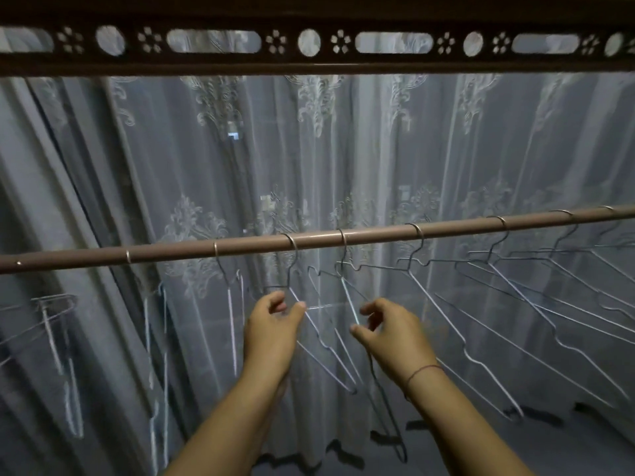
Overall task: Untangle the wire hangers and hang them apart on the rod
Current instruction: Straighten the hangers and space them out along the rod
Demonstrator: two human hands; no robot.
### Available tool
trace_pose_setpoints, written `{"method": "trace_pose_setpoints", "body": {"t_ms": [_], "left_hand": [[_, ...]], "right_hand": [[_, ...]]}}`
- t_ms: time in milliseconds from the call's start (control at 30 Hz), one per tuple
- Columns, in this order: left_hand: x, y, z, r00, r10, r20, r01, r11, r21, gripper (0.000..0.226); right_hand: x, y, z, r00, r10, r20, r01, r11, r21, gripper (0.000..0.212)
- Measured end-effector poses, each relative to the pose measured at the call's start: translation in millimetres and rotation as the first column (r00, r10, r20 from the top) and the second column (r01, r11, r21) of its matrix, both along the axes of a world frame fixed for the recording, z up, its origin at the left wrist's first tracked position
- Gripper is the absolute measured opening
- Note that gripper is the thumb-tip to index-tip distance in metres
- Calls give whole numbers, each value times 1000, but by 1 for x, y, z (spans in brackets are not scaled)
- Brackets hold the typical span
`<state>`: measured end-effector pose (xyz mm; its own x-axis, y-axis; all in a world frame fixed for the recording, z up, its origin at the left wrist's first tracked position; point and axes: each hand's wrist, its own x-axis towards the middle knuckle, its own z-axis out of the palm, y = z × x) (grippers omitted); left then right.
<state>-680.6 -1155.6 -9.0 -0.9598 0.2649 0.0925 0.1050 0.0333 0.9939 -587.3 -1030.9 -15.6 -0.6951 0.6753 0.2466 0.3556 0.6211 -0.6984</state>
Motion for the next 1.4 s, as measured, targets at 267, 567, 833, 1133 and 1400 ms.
{"method": "trace_pose_setpoints", "body": {"t_ms": [267, 567, 833, 1133, 1400], "left_hand": [[18, 36, -18, 993, 81, 86, -85, 995, 52, 34], [24, 47, -20, 987, 56, 151, -67, 995, 68, 22], [15, 48, -22, 988, 51, 146, -62, 995, 72, 21], [48, 55, 10, 980, 40, -195, -30, 998, 56, 13], [96, 124, 13, 949, -267, -165, 266, 964, -28, 28]], "right_hand": [[6, 36, -7, 978, 209, -14, -210, 977, -35, 15], [11, 56, -11, 974, 203, -102, -210, 976, -54, 25], [18, 60, -5, 982, 175, -74, -181, 980, -79, 13], [45, 69, 10, 980, 76, -185, -96, 990, -101, 15], [94, 142, 20, 951, -186, -248, 206, 977, 55, 15]]}}
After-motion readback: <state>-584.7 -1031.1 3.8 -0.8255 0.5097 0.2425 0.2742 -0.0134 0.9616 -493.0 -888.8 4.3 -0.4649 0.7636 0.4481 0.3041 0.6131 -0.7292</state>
